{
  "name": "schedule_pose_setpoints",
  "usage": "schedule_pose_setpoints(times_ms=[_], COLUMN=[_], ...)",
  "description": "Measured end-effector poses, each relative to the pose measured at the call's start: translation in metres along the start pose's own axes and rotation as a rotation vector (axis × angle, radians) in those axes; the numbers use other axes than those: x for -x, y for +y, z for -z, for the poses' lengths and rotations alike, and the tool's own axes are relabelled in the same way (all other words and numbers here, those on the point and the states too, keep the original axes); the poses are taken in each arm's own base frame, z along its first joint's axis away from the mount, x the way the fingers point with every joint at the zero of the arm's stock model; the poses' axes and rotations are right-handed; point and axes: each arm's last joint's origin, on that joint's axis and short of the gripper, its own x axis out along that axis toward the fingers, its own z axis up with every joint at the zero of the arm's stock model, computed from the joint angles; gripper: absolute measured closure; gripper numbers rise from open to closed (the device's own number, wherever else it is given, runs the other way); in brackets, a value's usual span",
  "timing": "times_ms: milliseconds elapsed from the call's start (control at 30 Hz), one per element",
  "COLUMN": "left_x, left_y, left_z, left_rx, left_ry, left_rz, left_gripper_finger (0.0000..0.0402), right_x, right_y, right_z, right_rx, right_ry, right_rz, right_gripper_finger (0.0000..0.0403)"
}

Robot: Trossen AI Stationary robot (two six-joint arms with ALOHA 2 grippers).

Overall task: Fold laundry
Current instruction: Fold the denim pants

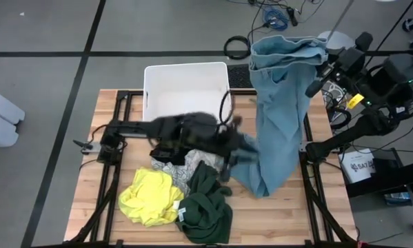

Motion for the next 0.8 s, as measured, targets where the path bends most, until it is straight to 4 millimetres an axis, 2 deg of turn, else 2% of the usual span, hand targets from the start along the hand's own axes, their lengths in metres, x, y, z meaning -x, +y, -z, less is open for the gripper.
schedule_pose_setpoints(times_ms=[67, 133, 233, 300, 367, 533, 700, 800], left_x=[-0.023, -0.049, -0.092, -0.107, -0.112, -0.113, -0.101, -0.096], left_y=[-0.01, -0.018, -0.015, -0.011, -0.005, 0.005, 0.008, 0.02], left_z=[0.013, 0.034, 0.074, 0.088, 0.092, 0.101, 0.089, 0.085], left_rx=[-0.008, -0.023, -0.03, -0.039, -0.067, -0.172, -0.285, -0.354], left_ry=[-0.025, -0.01, -0.032, -0.074, -0.092, 0.009, 0.063, 0.104], left_rz=[0.055, 0.073, 0.022, -0.022, -0.106, -0.379, -0.618, -0.75], left_gripper_finger=[0.0304, 0.0304, 0.0304, 0.0304, 0.0304, 0.0304, 0.0304, 0.0305], right_x=[-0.003, -0.005, -0.006, -0.002, 0.004, 0.016, 0.03, 0.036], right_y=[0.005, 0.009, 0.014, 0.013, 0.011, 0.012, 0.002, 0.003], right_z=[-0.004, -0.01, -0.021, -0.028, -0.033, -0.041, -0.05, -0.053], right_rx=[-0.013, -0.032, -0.043, -0.07, -0.088, -0.096, -0.196, -0.217], right_ry=[-0.027, -0.072, -0.146, -0.194, -0.23, -0.271, -0.335, -0.351], right_rz=[-0.031, -0.043, -0.058, -0.064, -0.085, -0.116, -0.198, -0.255], right_gripper_finger=[0.038, 0.038, 0.038, 0.038, 0.038, 0.038, 0.038, 0.038])
